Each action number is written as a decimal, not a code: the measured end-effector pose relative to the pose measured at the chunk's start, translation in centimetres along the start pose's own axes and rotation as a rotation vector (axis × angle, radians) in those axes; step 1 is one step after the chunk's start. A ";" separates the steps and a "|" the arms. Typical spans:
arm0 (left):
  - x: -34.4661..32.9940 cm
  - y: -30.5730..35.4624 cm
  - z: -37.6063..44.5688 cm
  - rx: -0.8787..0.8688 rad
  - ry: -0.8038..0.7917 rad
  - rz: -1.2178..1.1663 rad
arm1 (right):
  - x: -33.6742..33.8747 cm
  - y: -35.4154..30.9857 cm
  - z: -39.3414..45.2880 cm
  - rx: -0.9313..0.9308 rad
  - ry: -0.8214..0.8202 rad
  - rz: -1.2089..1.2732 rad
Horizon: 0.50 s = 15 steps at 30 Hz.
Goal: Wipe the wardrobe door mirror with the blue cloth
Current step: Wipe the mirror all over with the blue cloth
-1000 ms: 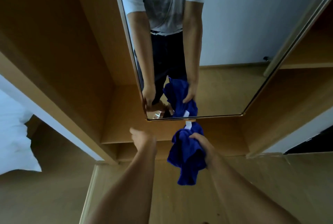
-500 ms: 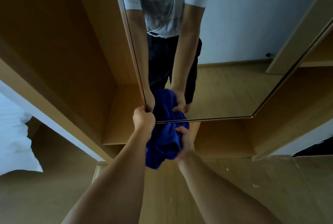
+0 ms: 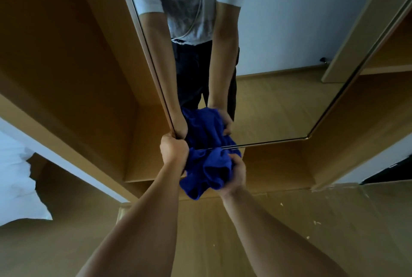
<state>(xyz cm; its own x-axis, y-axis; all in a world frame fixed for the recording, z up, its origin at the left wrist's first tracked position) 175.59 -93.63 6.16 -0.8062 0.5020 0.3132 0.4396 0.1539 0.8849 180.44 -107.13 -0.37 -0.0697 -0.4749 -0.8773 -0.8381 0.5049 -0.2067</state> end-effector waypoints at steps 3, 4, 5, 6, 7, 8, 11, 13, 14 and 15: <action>0.2 0.2 0.4 0.004 -0.027 0.050 | -1.5 1.9 0.0 -0.087 -0.040 0.036; 0.2 0.2 0.4 0.007 -0.030 0.056 | -1.7 1.8 -0.1 -0.094 -0.051 0.044; 0.2 0.1 0.5 0.002 -0.028 0.059 | -1.8 1.5 -0.2 -0.097 -0.066 0.058; 0.3 0.1 0.5 -0.009 -0.025 0.061 | -1.9 1.0 -0.3 -0.094 -0.082 0.074; 0.2 0.1 0.6 -0.021 -0.026 0.061 | -1.9 0.7 -0.3 -0.088 -0.094 0.090; 0.1 0.1 0.6 -0.032 -0.027 0.056 | -1.8 0.5 -0.3 -0.081 -0.103 0.095; 0.1 -0.1 1.0 -0.027 -0.022 0.040 | -1.1 1.2 -0.2 -0.072 -0.102 0.028; 0.0 -0.4 1.1 0.007 -0.008 0.036 | -0.7 2.0 0.2 -0.090 -0.095 -0.048; -0.1 -0.6 1.1 0.026 -0.005 0.034 | -0.5 2.3 0.4 -0.107 -0.087 -0.093; -0.1 -0.8 1.1 0.042 -0.005 0.032 | -0.2 2.6 0.6 -0.133 -0.074 -0.126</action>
<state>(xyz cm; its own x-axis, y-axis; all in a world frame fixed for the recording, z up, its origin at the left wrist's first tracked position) 175.76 -92.86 5.00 -0.7896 0.5114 0.3391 0.4811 0.1731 0.8594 178.56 -105.27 -0.98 0.0763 -0.4714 -0.8786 -0.9022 0.3425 -0.2621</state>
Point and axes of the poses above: each hand's wrist, its own z-axis towards the middle knuckle, its own x-axis out of the back of the hand, y = z × x, the point moved 7 cm from there along z, towards the middle knuckle, and after that the axes turned 3 degrees about -y, right-handed, at the moved point
